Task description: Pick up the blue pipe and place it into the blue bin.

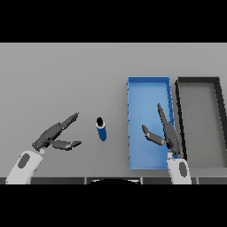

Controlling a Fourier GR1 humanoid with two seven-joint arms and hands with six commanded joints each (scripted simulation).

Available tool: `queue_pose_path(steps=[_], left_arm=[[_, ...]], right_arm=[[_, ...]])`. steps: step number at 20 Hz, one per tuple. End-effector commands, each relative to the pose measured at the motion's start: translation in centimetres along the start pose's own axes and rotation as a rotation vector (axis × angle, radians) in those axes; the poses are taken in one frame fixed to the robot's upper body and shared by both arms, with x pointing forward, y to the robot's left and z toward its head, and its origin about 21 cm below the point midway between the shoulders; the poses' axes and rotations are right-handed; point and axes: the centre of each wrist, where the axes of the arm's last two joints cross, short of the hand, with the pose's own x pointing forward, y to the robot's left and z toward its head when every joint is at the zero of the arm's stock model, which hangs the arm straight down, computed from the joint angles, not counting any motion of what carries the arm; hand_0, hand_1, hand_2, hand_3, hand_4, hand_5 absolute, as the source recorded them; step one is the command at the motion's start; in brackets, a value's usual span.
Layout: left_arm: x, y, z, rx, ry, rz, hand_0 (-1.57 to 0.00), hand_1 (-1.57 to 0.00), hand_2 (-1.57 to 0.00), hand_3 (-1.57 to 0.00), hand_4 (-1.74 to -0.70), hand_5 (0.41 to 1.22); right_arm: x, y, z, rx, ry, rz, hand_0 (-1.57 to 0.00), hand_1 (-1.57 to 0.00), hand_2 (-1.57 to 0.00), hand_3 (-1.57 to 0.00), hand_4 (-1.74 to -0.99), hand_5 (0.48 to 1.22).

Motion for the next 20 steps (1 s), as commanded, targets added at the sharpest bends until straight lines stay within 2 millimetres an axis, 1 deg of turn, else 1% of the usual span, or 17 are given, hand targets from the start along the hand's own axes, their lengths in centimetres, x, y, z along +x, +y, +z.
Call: queue_pose_path(steps=[1, 2, 4, 5, 6, 7, 8, 9, 10, 12, 14, 15, 16, 18, 19, 20], left_arm=[[0.1, -0.8, -0.3, -0.018, -0.009, -0.007, 0.0, 0.0, 0.0, 0.0, -1.17, 0.49], [0.2, -1.7, -0.3, -0.026, -0.026, -0.015, 0.0, 0.0, 0.0, 0.0, -1.18, 0.484], [0.0, -2.9, -1.3, -0.034, -0.024, -0.031, 0.0, 0.0, 0.0, 0.0, -1.18, 0.469], [-0.3, -3.5, -1.3, -0.039, -0.025, -0.026, 0.0, 0.0, 0.0, 0.0, -1.19, 0.466], [-0.5, -3.8, -1.8, -0.039, -0.022, -0.031, 0.0, 0.0, 0.0, 0.0, -1.19, 0.464], [-0.5, -4.5, -2.8, -0.044, -0.016, -0.021, 0.0, 0.0, 0.0, 0.0, -1.19, 0.463], [-0.8, -4.8, -3.2, -0.047, -0.013, -0.023, 0.0, 0.0, 0.0, 0.0, -1.19, 0.465], [-1.1, -4.8, -3.8, -0.047, -0.006, -0.012, 0.0, 0.0, 0.0, 0.0, -1.2, 0.467], [-0.9, -5.2, -4.4, -0.053, -0.012, 0.008, 0.0, 0.0, 0.0, 0.0, -1.21, 0.468], [-1.5, -6.2, -5.8, -0.066, 0.001, 0.029, 0.0, 0.0, 0.0, 0.0, -1.19, 0.467], [-1.7, -6.8, -6.8, -0.086, -0.007, 0.053, 0.0, 0.0, 0.0, 0.0, -1.19, 0.469], [-1.5, -7.1, -7.5, -0.091, -0.008, 0.04, 0.0, 0.0, 0.0, 0.0, -1.17, 0.464], [-1.7, -7.4, -8.0, -0.095, 0.0, 0.022, 0.0, 0.0, 0.0, 0.0, -1.15, 0.459], [-2.3, -7.8, -8.8, -0.106, 0.013, -0.004, 0.0, 0.0, 0.0, 0.0, -1.13, 0.462], [-2.1, -8.0, -9.6, -0.114, -0.017, 0.028, 0.0, 0.0, 0.0, 0.0, -1.15, 0.479], [-2.2, -8.1, -9.8, -0.12, -0.034, 0.056, 0.0, 0.0, 0.0, 0.0, -1.17, 0.495]], right_arm=[[0.1, 0.1, 0.1, 0.0, 0.001, -0.001, 0.0, 0.0, 0.0, 0.0, -1.211, 0.613], [-0.2, 0.4, 0.6, 0.006, 0.005, -0.004, 0.0, 0.0, 0.0, 0.0, -1.212, 0.613], [0.3, 0.2, 0.5, -0.007, -0.004, -0.007, 0.0, 0.0, 0.0, 0.0, -1.221, 0.618], [0.4, 0.1, 0.6, -0.008, -0.007, -0.006, 0.0, 0.0, 0.0, 0.0, -1.223, 0.619], [0.4, 0.3, 0.3, -0.006, 0.002, -0.009, 0.0, 0.0, 0.0, 0.0, -1.223, 0.62], [0.4, 0.3, 0.5, -0.003, 0.007, -0.015, 0.0, 0.0, 0.0, 0.0, -1.228, 0.621], [0.4, 0.1, 0.9, -0.005, 0.002, -0.01, 0.0, 0.0, 0.0, 0.0, -1.23, 0.622], [0.4, 0.0, 0.7, -0.006, 0.009, -0.005, 0.0, 0.0, 0.0, 0.0, -1.231, 0.623], [0.2, 0.0, 0.8, -0.007, 0.014, -0.008, 0.0, 0.0, 0.0, 0.0, -1.229, 0.622], [0.4, -0.1, 0.5, -0.016, 0.004, -0.012, 0.0, 0.0, 0.0, 0.0, -1.223, 0.618], [0.3, 0.0, 1.0, -0.022, 0.011, -0.004, 0.0, 0.0, 0.0, 0.0, -1.212, 0.61], [0.4, -0.1, 1.1, -0.023, 0.005, -0.007, 0.0, 0.0, 0.0, 0.0, -1.208, 0.608], [0.3, 0.2, 1.1, -0.019, 0.017, -0.013, 0.0, 0.0, 0.0, 0.0, -1.206, 0.606], [0.2, -0.1, 1.2, -0.023, 0.016, -0.011, 0.0, 0.0, 0.0, 0.0, -1.201, 0.605], [0.6, 0.1, 0.9, -0.017, 0.009, -0.012, 0.0, 0.0, 0.0, 0.0, -1.202, 0.606], [0.5, 0.1, 1.3, -0.018, 0.001, -0.016, 0.0, 0.0, 0.0, 0.0, -1.204, 0.607]])
